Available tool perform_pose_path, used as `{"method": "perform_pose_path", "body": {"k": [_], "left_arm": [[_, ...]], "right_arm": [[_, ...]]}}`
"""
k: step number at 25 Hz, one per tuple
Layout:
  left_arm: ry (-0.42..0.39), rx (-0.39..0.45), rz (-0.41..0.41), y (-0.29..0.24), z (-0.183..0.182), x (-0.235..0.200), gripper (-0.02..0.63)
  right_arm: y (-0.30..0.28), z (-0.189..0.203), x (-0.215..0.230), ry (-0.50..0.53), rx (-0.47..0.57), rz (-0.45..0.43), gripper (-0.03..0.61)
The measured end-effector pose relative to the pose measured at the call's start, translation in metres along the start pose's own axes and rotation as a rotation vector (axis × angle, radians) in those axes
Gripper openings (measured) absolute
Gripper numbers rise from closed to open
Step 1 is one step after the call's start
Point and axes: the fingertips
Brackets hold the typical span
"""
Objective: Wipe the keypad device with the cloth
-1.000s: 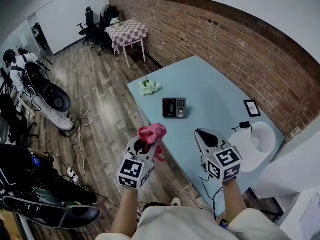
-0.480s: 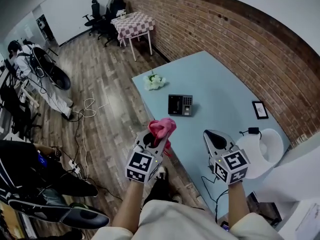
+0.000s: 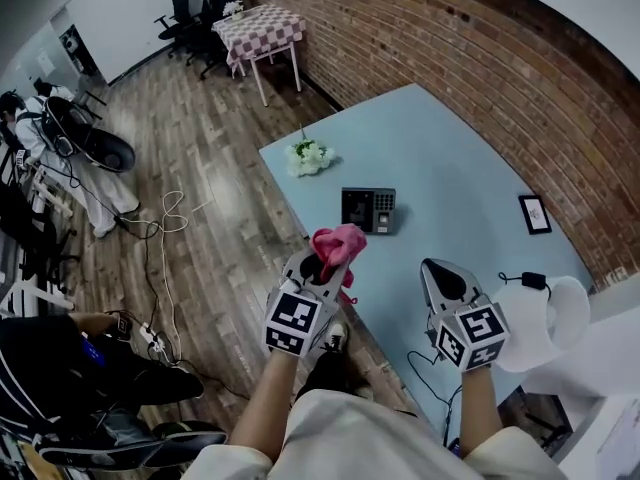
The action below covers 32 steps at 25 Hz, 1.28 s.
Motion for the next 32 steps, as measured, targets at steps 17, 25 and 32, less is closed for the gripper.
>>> {"method": "perform_pose_path", "body": {"k": [17,25,32], "left_arm": [[0.013,-0.106,0.081,-0.137,0.048,-0.107,0.101],[-0.044,-0.209,0.095,-0.190,0.096,-0.131,0.101],[-0.104,-0.305,0.122,-0.208,0.137,-0.130,0.101]], "right_arm": [[-0.084,0.006,0.053,-0.077,-0.106,0.133,0.009],[-0.102,0.026,0.067,-0.121,-0.161,0.161,0.009],[-0.105,0.036,0.073,-0.125,-0.203,0.168,0.009]]}}
Point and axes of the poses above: the fingertips, and each gripper's own axes: y backward along the fingers, x to its right, z out of its underside, and after that the axes turned 3 degrees about z, right-handed
